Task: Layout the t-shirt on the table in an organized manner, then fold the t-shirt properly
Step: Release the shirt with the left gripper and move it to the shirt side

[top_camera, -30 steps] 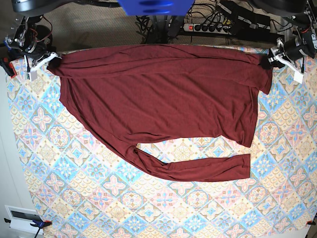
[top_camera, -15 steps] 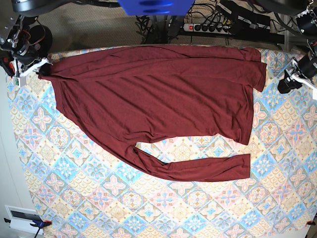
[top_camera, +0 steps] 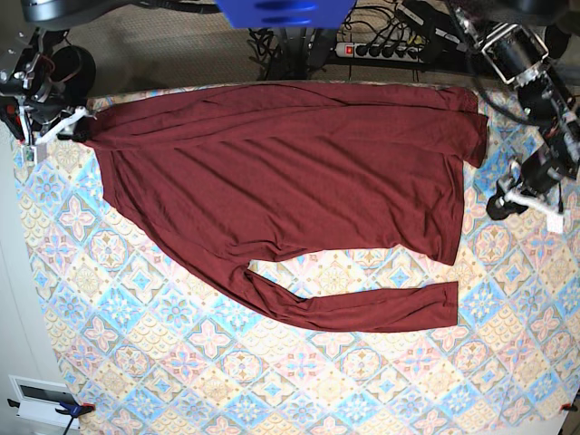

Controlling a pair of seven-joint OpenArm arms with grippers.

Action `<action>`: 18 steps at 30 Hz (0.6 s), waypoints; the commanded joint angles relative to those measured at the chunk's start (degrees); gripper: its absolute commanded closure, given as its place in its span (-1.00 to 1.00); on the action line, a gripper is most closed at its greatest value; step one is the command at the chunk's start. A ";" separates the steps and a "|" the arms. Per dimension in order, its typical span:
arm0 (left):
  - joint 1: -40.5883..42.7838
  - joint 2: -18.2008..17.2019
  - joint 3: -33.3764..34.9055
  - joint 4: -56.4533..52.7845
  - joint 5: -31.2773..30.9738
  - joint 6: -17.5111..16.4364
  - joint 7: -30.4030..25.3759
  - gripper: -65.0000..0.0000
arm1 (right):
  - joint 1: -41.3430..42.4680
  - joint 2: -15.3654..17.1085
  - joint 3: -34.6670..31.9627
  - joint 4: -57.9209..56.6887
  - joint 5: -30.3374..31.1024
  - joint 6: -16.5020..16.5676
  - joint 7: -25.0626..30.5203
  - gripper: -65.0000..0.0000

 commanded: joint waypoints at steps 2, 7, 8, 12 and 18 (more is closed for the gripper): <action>-4.90 -0.19 -0.49 -2.19 1.07 -0.08 -1.23 0.32 | 0.17 0.98 0.56 0.99 0.43 0.22 1.07 0.36; -13.16 2.53 -0.40 -7.20 9.07 -0.08 -4.14 0.31 | 0.26 0.98 0.56 1.96 0.43 0.22 1.15 0.36; -14.13 3.15 -0.05 -7.20 10.92 -0.08 -4.84 0.31 | 0.26 0.98 0.56 1.96 0.43 0.22 1.15 0.36; -16.41 4.73 5.32 -7.82 14.43 -0.08 -5.45 0.31 | 0.26 0.98 0.56 1.96 0.43 0.22 1.24 0.36; -17.29 5.17 7.87 -17.22 16.19 -0.08 -12.05 0.06 | 0.26 0.98 0.56 1.96 0.43 0.22 1.15 0.36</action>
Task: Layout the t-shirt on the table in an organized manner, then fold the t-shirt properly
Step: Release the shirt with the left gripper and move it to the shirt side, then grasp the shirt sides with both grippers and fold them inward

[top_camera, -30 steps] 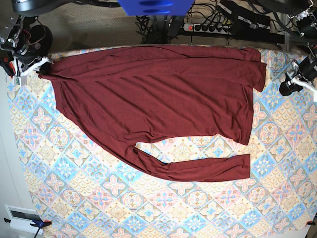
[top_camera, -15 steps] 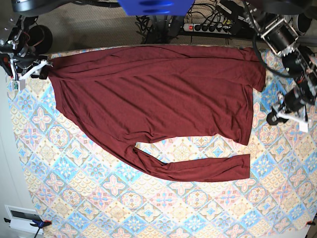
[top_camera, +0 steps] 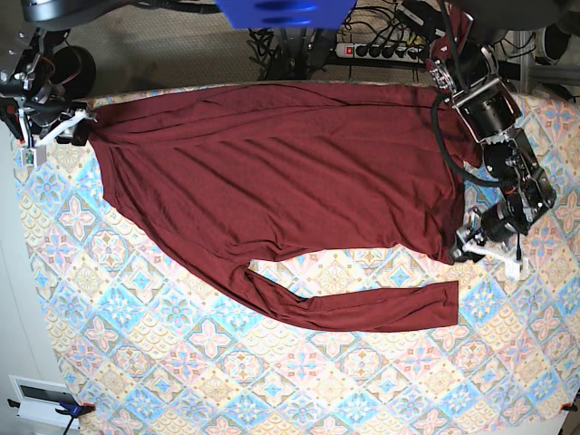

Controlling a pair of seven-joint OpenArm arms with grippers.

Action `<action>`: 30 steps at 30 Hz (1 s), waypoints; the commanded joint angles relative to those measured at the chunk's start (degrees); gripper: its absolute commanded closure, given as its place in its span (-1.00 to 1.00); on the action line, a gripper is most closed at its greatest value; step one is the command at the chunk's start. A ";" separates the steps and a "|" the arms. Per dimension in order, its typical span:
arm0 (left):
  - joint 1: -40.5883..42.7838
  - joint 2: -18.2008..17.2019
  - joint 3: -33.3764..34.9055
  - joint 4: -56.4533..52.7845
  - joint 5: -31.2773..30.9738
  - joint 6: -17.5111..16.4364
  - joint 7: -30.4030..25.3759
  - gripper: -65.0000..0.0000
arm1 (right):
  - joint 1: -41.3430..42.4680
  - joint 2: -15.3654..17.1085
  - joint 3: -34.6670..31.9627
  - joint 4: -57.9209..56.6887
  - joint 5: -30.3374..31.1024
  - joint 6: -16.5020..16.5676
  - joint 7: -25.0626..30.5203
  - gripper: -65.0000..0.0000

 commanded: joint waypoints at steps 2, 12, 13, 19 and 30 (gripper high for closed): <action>-1.42 -1.26 -0.16 -1.43 -0.99 -0.51 -2.04 -0.06 | 0.02 1.11 0.65 1.04 0.65 0.26 0.89 0.36; -1.69 -0.99 -0.07 -5.48 -0.99 -0.51 -4.68 -0.21 | 1.69 1.11 0.65 1.13 0.65 0.26 0.54 0.36; -1.69 -0.90 -0.07 -6.27 -0.99 -0.51 -4.77 -0.21 | 1.69 1.11 0.65 1.13 0.65 0.26 0.54 0.36; -1.60 -1.26 9.25 -9.79 -0.99 -0.51 -8.64 -0.21 | 1.69 1.11 0.65 1.13 0.74 0.26 0.54 0.36; -1.69 -1.26 15.76 -10.14 -1.69 -0.69 -9.34 1.00 | 4.15 1.29 0.21 5.26 0.83 0.26 0.45 0.36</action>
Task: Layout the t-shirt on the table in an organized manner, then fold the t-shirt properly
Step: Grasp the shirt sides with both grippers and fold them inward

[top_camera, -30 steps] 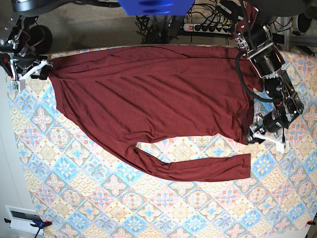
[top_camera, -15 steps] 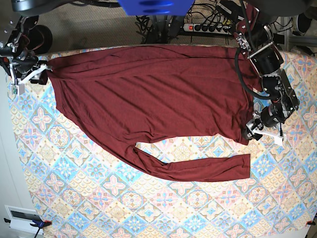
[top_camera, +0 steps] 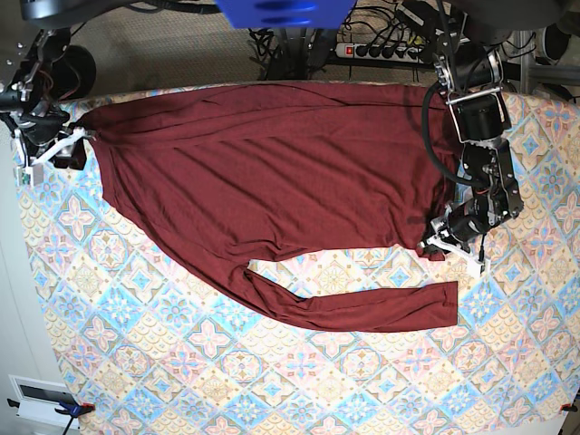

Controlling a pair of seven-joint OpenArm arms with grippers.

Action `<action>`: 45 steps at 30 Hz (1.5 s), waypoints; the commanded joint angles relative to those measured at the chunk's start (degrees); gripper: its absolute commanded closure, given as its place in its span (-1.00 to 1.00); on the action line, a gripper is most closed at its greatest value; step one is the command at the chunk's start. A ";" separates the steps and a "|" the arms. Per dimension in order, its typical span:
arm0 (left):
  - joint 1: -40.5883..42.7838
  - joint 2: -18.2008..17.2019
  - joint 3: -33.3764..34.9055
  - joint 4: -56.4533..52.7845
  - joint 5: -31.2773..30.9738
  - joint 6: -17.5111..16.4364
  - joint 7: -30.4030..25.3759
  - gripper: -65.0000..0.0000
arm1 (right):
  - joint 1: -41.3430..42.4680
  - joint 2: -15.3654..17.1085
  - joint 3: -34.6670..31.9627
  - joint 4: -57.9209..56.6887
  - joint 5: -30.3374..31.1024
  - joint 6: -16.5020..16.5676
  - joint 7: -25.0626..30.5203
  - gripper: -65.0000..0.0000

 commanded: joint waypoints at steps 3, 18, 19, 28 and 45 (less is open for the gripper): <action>-0.81 -0.47 -0.05 1.61 0.30 0.14 1.41 0.96 | 2.88 1.35 -0.36 0.98 0.32 0.15 1.11 0.36; -0.46 -2.84 -12.44 4.60 0.39 0.14 1.85 1.00 | 23.89 6.19 -23.48 -11.68 0.15 0.24 1.64 0.36; -0.46 -2.84 -12.62 4.60 0.39 0.14 1.85 1.00 | 25.30 6.28 -24.63 -13.53 0.15 0.24 1.72 0.36; -0.46 -2.84 -12.53 4.60 0.39 0.14 1.85 1.00 | 35.41 6.54 -38.69 -27.07 -8.21 0.33 8.49 0.35; -0.55 -2.76 -12.53 4.60 0.39 0.14 1.50 1.00 | 41.91 6.54 -48.98 -41.13 -18.05 0.41 18.43 0.35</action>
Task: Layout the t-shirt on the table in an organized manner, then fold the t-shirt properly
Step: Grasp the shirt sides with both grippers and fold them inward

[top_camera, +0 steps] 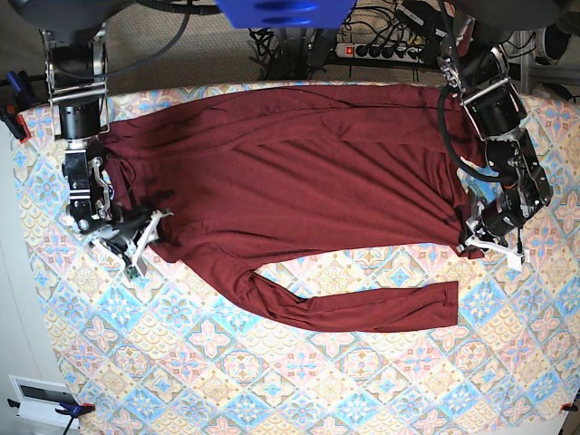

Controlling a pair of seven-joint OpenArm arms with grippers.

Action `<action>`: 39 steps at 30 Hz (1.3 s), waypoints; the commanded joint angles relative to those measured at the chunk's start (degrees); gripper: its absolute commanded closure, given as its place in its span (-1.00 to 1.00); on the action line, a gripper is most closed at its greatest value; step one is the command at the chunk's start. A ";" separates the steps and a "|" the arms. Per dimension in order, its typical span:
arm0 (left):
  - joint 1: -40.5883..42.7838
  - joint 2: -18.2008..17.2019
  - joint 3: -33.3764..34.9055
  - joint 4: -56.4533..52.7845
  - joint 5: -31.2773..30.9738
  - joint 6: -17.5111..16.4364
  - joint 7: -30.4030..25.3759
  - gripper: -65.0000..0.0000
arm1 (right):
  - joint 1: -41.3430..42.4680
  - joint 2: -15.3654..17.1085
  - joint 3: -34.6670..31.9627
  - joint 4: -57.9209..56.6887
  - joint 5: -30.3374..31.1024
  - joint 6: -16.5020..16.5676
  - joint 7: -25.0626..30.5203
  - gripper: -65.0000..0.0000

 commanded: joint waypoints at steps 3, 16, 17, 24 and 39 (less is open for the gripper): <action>-1.34 -0.81 -0.14 1.05 -0.82 -0.27 -1.08 1.00 | 2.09 1.01 0.42 -0.71 0.46 0.00 1.14 0.35; -1.34 -0.90 -0.14 1.05 -0.90 -0.36 -1.08 1.00 | 2.09 0.84 1.03 -6.16 0.20 6.51 4.83 0.97; -1.34 -0.99 -0.14 1.05 -0.90 -0.36 -1.08 1.00 | 1.91 0.84 2.44 -6.16 0.20 6.68 4.83 1.00; -1.34 -0.99 -0.40 1.32 -1.52 -0.45 -0.82 1.00 | 1.74 0.84 7.36 1.31 0.20 8.09 4.57 1.00; 12.73 -1.07 -0.58 23.30 -12.16 -0.45 -0.64 1.00 | -8.99 2.07 10.53 14.59 0.46 8.09 4.04 1.00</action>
